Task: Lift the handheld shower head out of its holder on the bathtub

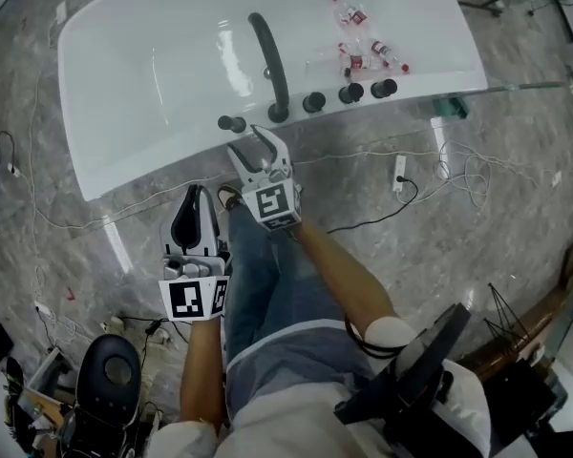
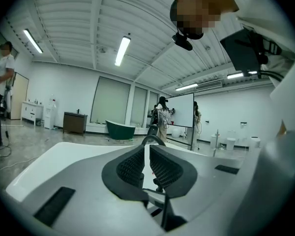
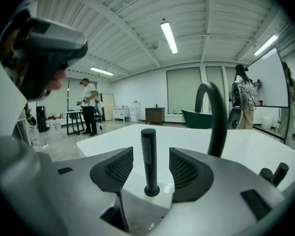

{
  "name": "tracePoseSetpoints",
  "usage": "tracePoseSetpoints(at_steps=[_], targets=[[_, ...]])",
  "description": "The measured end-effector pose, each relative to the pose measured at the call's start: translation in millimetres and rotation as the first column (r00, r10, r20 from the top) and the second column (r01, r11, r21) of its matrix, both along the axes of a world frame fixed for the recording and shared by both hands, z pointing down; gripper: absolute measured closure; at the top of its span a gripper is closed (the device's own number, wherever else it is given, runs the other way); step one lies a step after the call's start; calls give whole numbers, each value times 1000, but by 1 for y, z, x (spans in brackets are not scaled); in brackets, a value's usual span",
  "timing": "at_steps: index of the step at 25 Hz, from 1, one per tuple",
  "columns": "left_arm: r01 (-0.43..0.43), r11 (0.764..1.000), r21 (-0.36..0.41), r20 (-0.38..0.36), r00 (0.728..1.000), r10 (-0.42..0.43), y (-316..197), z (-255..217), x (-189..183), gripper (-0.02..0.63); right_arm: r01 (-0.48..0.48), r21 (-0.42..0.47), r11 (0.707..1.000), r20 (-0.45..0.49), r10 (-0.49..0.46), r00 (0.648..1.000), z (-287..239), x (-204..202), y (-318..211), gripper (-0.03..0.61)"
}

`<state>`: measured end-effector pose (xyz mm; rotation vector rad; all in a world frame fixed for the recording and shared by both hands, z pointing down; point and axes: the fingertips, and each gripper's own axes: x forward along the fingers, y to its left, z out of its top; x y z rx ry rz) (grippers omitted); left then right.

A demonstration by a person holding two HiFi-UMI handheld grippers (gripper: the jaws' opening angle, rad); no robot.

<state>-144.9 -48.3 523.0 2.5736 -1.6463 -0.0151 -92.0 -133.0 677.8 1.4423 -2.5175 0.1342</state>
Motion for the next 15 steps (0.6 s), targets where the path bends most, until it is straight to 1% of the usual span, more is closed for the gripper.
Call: tracePoseSetpoints(at_steps=[3,6,10,11,12,15], targets=[[8,1000,3,-8,1000,-8,-13,49,-19,592,-22,-16,1000,-49,21,999,67,-19,-18,365],[10,1000,9,-8,1000,-10,-19,81,-36,592,-41,-22,999,-74,39,996,110,-33,-29,365],[28,999,18,2,1000,-28,-21,99,-64,592,-45,-6,999,-123,44,991,139,-51,-44,372],[34,999,19,5,999,-34,-22,101,-70,592,-50,-7,999,-136,49,990,143,-51,-49,415],[42,999,20,6,999,-43,-22,101,-75,592,-53,-14,999,-147,50,988,145,-51,-51,442],[63,998,13,6,998,-63,-19,89,-91,592,-56,-44,997,-166,48,985,135,-52,-47,443]])
